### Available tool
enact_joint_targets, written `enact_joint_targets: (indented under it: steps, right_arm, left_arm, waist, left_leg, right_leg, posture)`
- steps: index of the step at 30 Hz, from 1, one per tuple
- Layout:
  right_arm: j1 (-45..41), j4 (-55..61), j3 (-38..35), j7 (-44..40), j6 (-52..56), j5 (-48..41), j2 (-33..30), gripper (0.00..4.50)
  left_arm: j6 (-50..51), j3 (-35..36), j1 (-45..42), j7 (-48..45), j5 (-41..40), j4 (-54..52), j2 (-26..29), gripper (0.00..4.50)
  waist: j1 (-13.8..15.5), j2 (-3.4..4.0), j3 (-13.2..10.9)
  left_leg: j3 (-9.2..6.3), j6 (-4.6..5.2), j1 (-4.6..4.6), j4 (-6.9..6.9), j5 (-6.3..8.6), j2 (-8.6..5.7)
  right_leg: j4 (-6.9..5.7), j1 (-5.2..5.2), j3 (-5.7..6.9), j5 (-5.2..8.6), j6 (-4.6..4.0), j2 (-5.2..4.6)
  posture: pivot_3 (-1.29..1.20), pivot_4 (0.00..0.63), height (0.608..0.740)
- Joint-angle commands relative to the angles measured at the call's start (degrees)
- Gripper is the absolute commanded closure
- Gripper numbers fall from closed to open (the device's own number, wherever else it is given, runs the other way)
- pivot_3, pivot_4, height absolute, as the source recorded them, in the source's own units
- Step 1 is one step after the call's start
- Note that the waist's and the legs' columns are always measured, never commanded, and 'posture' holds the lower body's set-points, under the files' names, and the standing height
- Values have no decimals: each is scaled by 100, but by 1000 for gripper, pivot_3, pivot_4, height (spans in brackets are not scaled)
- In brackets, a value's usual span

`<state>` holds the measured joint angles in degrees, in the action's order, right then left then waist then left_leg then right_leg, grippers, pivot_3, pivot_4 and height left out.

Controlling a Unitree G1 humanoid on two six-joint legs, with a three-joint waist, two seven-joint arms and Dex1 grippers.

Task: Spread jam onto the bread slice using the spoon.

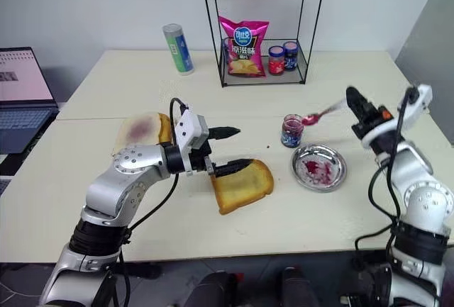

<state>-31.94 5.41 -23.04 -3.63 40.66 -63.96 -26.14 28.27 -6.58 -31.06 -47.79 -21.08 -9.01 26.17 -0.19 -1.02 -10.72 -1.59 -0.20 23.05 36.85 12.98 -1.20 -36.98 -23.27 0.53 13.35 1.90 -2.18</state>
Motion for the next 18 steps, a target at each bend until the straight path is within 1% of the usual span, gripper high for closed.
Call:
enact_joint_targets:
  steps: [1, 4, 7, 12, 16, 18]
  right_arm:
    - [-502, -597, 433, -591, -428, 842, -71, 4438]
    - [-880, -1137, 680, -811, -705, 1349, 23, 4438]
    - [-1052, -1422, 885, -1116, -892, 1787, 33, 4438]
    - [-1164, -1759, 1173, -1626, -1198, 2451, -59, 4438]
    - [-1125, -1805, 1448, -2043, -1417, 2943, -92, 4438]
    - [-1117, -1828, 1814, -2324, -1723, 3446, -182, 4438]
  left_arm:
    - [28, 114, -261, 281, -63, -126, -219, 0]
    - [99, 71, -315, 375, -75, -184, -310, 0]
    - [103, 96, -332, 384, -67, -178, -288, 0]
    - [166, 144, -270, 380, -74, -261, -208, 0]
    - [192, 152, -203, 383, -88, -339, -157, 0]
    - [214, 169, -190, 403, -85, -354, -143, 0]
  waist:
    - [0, -1, 0]
    - [3, 0, -1]
    - [2, 0, -1]
    - [2, 0, -1]
    - [1, 0, -1]
    - [1, 0, -1]
  left_leg:
    - [0, 1, 1, 0, 1, 0]
    - [9, 10, 0, 1, 6, 0]
    - [14, 11, 2, -1, 7, -1]
    - [12, 12, 1, -3, 7, 0]
    - [14, 12, 0, -1, 7, 0]
    - [13, 12, 0, -1, 7, 0]
  right_leg:
    - [1, 0, -2, 0, 0, 0]
    - [1, -1, -4, 0, 0, -1]
    - [0, -6, -7, -1, 0, -1]
    - [-1, -6, -6, -3, -4, -1]
    - [-1, -6, -7, -2, -3, -2]
    - [-2, -6, -6, -2, -3, -2]
  posture:
    - [0, 150, 740]
    - [0, 150, 740]
    - [0, 150, 740]
    - [0, 150, 740]
    - [0, 150, 740]
    - [0, 150, 740]
